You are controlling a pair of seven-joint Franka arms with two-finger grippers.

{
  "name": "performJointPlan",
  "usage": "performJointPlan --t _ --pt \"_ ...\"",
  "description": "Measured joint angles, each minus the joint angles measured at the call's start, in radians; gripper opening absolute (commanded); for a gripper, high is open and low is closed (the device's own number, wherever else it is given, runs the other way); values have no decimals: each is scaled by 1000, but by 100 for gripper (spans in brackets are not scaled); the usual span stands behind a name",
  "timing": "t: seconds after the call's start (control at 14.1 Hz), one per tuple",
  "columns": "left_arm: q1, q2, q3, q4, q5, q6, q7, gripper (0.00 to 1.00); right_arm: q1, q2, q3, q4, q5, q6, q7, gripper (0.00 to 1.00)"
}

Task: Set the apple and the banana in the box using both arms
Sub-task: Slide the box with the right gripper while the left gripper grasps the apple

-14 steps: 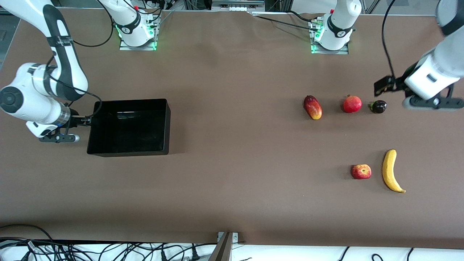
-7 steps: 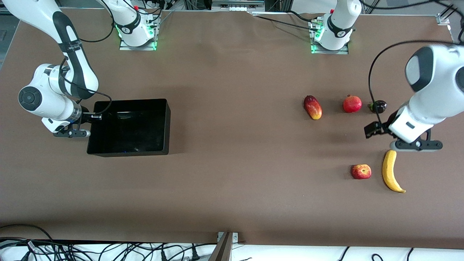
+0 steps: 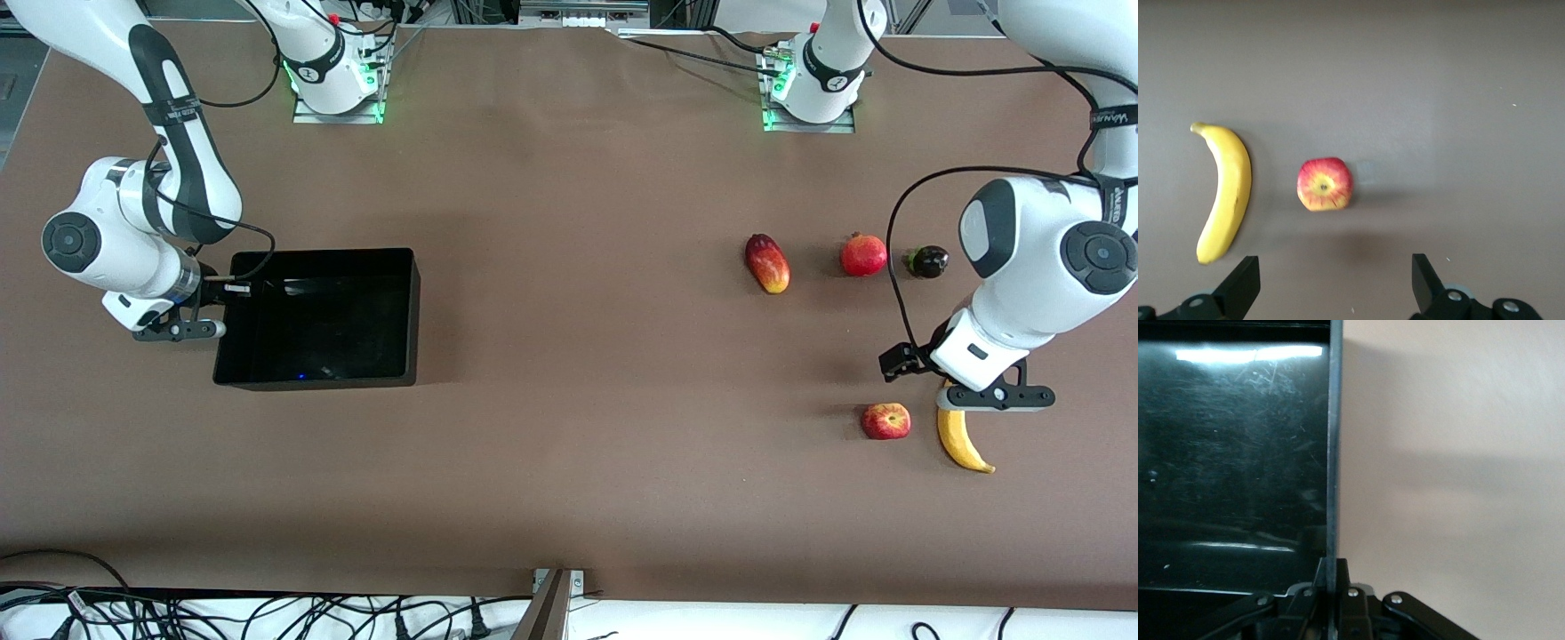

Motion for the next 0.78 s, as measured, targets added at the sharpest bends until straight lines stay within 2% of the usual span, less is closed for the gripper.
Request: performJointPlan --t 0.14,0.28,0.43,0.57,0.78 --pt "24 54 0 -1 0 87 38 100 10 -1 63 96 8 -110 -2 0" --pt "40 119 0 -1 0 184 59 100 61 -2 101 180 71 -192 0 0" --pt "45 174 0 0 0 270 66 100 149 -2 108 213 118 -215 60 0" --pt "45 220 0 0 0 338 66 100 254 5 111 221 127 -215 186 0" --pt "45 276 -1 2 0 416 65 100 428 62 115 285 152 -211 407 0"
